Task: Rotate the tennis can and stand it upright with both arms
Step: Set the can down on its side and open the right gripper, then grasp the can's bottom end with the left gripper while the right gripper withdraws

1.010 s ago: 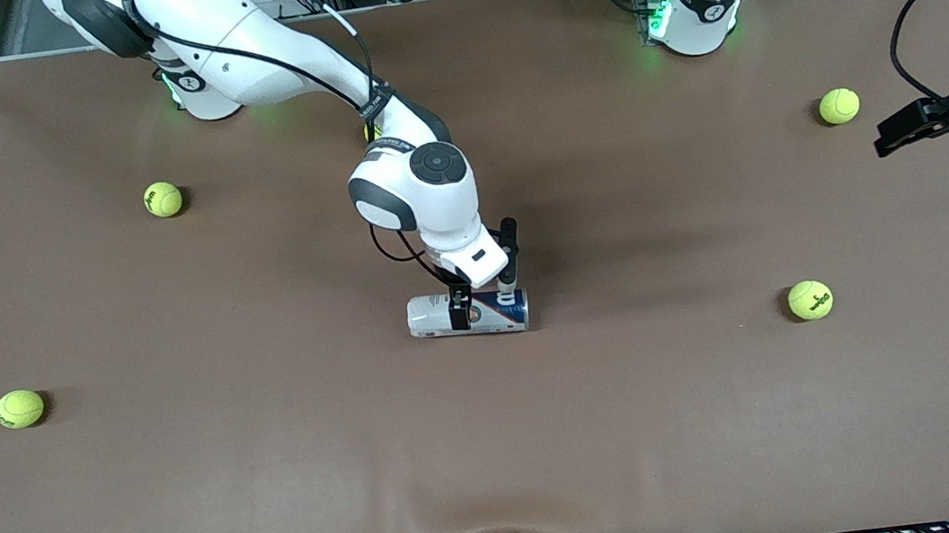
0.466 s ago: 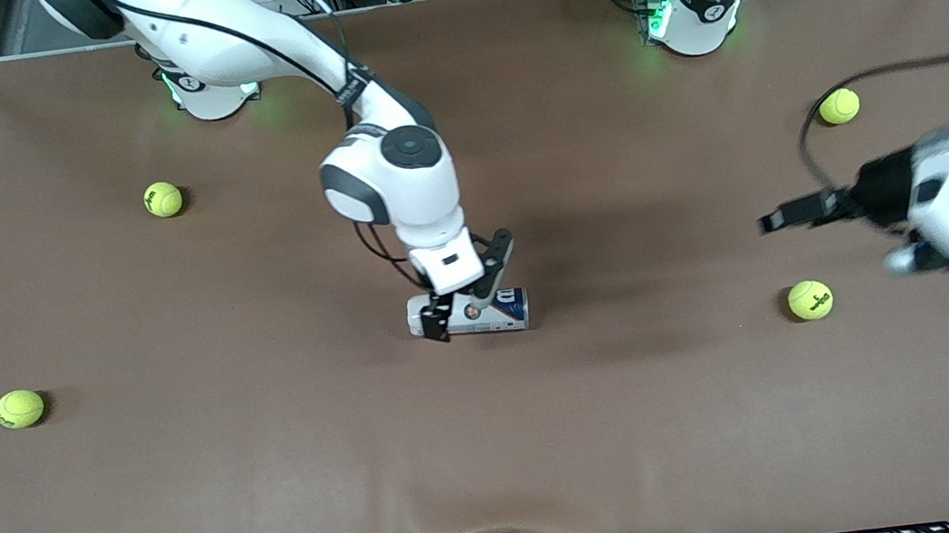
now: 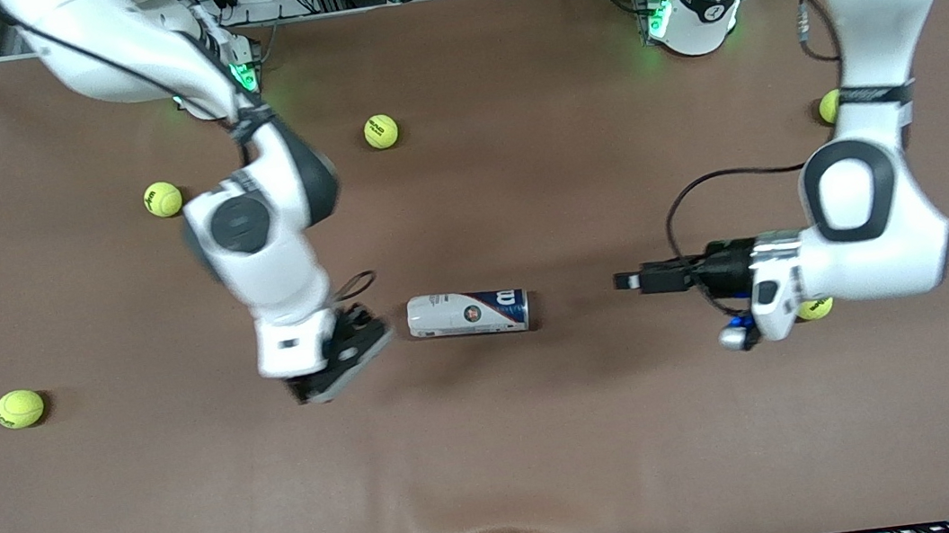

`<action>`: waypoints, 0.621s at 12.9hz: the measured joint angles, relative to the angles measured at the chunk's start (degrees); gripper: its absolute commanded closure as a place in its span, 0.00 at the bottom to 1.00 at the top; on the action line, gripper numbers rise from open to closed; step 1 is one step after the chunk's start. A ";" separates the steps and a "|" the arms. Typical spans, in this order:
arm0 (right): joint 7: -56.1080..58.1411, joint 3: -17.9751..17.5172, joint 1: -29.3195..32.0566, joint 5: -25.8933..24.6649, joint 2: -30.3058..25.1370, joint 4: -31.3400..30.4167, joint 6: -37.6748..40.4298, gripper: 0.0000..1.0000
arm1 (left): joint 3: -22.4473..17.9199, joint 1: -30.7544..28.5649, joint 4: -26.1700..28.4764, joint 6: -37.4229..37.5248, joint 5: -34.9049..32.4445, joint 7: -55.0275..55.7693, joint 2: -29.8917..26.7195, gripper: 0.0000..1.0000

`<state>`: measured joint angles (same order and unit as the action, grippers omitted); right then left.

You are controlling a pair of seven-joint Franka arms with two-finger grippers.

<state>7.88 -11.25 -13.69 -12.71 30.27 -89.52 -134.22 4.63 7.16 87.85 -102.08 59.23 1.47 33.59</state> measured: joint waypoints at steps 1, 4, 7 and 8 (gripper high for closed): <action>-0.07 -0.03 1.89 1.50 -1.66 -1.60 1.09 0.00 | -0.01 0.59 0.08 -0.02 3.13 -1.96 2.17 0.00; -0.82 -0.10 6.55 4.33 -6.83 -3.89 8.25 0.00 | 0.00 2.39 0.17 -0.05 9.85 -8.31 8.22 0.00; -1.09 -0.07 11.86 8.41 -12.80 -4.12 16.01 0.00 | 0.01 3.58 0.08 -1.53 13.03 -13.14 12.83 0.12; -1.09 -0.07 13.86 9.36 -14.85 -4.20 18.98 0.00 | 0.01 3.81 0.01 -2.42 13.60 -13.86 14.03 0.19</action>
<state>6.80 -11.32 0.17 -3.35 15.41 -93.72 -115.24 4.63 10.97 87.86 -104.51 72.84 -12.39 47.62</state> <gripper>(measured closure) 0.000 0.048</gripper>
